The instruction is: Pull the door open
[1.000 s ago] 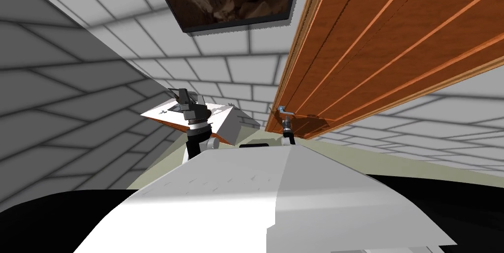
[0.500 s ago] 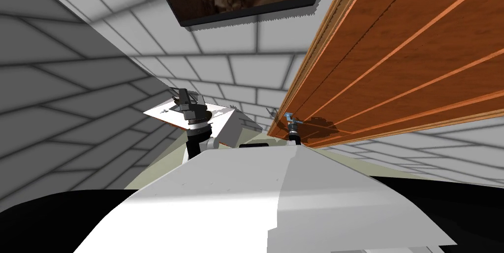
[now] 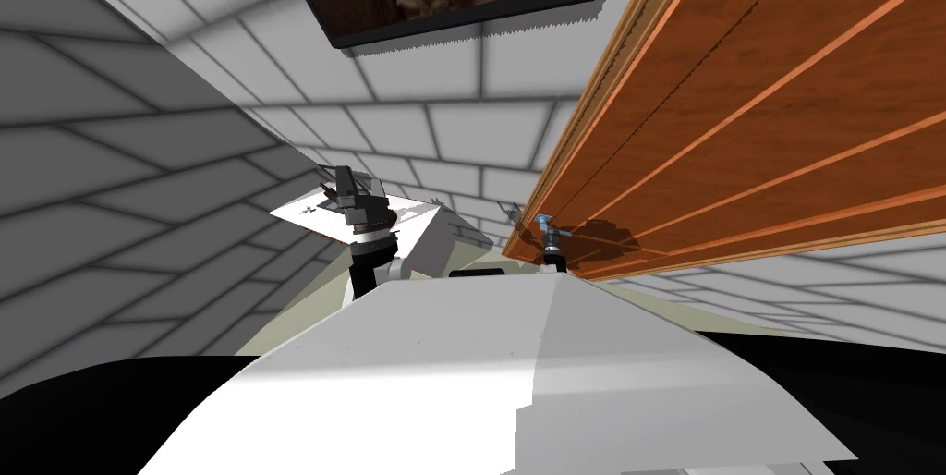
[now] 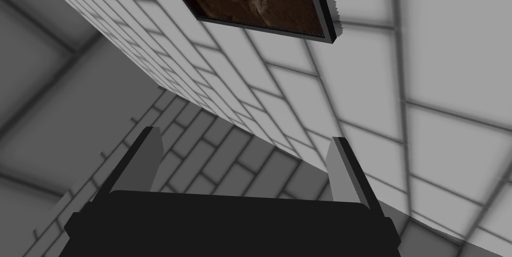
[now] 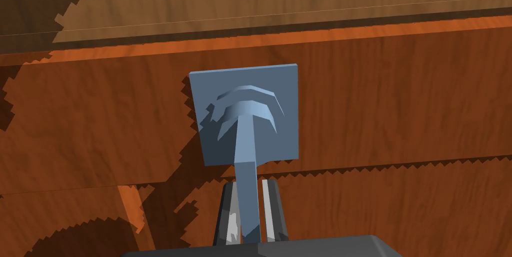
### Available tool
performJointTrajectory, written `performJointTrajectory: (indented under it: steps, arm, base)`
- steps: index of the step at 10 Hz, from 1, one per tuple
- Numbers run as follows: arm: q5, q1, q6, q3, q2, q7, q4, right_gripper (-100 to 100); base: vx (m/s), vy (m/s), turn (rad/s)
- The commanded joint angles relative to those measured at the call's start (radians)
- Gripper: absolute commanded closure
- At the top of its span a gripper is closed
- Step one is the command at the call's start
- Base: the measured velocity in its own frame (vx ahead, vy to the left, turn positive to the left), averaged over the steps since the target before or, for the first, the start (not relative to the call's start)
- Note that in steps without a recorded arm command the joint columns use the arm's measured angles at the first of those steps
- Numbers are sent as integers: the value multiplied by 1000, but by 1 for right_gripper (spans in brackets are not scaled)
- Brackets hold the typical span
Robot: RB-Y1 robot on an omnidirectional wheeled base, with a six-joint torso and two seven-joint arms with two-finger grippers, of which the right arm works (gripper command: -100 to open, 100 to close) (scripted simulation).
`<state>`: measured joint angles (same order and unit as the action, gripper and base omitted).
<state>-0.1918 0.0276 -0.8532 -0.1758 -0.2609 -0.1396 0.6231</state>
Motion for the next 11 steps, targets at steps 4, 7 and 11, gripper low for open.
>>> performJointTrajectory:
  steps: [4,7,11]
  arm:
    - [8,-6,-4,14,-7,-14,-1,100]
    - [17,-11,-12,30,-18,-33,0,100]
    - [41,-26,-30,73,-46,-81,2,100]
  base:
    - [-25,0,27]
    - [-164,-26,69]
    - [-226,-33,115]
